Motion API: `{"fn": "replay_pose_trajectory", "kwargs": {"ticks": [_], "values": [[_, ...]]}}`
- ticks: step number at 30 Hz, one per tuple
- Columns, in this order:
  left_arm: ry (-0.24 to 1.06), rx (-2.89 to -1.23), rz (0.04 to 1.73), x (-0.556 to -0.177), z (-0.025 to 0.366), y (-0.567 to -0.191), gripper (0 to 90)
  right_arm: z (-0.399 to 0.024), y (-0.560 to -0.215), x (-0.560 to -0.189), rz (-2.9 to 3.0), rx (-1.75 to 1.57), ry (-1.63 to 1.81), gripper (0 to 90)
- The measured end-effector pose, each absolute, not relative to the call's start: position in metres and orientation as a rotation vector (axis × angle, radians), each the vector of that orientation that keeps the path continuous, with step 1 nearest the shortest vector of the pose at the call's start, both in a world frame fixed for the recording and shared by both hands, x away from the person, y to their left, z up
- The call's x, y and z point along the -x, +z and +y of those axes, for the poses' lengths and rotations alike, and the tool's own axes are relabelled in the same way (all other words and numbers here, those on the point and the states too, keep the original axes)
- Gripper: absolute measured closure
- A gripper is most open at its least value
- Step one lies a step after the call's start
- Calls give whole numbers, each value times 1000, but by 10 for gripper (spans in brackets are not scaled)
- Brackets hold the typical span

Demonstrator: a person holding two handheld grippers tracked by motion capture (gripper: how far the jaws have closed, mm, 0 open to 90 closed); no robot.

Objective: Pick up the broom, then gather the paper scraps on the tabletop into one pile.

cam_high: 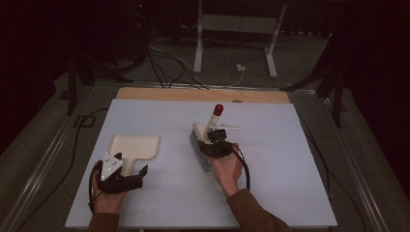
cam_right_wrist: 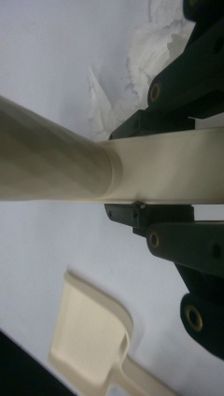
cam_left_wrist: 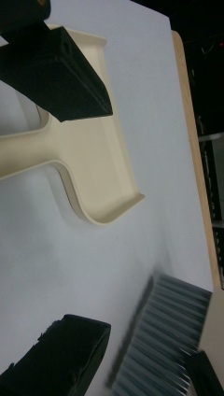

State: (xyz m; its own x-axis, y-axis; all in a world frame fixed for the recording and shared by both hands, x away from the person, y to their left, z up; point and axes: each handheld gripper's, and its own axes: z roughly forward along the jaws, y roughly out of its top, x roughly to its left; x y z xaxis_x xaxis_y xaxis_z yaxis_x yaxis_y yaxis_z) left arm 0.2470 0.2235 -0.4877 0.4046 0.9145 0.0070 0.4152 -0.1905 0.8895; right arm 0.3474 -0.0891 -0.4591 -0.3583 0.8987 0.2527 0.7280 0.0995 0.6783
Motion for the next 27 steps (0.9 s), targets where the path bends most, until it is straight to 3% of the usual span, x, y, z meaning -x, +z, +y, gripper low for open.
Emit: {"fn": "replay_pose_trajectory", "kwargs": {"ticks": [16, 27], "values": [[714, -1788, 1152, -248, 222, -488, 14, -97, -420, -329, 2245, -1494, 1293, 671], [716, -1785, 1154, -248, 223, -488, 13, -125, -396, -336, 2183, -1477, 1315, 671]]}}
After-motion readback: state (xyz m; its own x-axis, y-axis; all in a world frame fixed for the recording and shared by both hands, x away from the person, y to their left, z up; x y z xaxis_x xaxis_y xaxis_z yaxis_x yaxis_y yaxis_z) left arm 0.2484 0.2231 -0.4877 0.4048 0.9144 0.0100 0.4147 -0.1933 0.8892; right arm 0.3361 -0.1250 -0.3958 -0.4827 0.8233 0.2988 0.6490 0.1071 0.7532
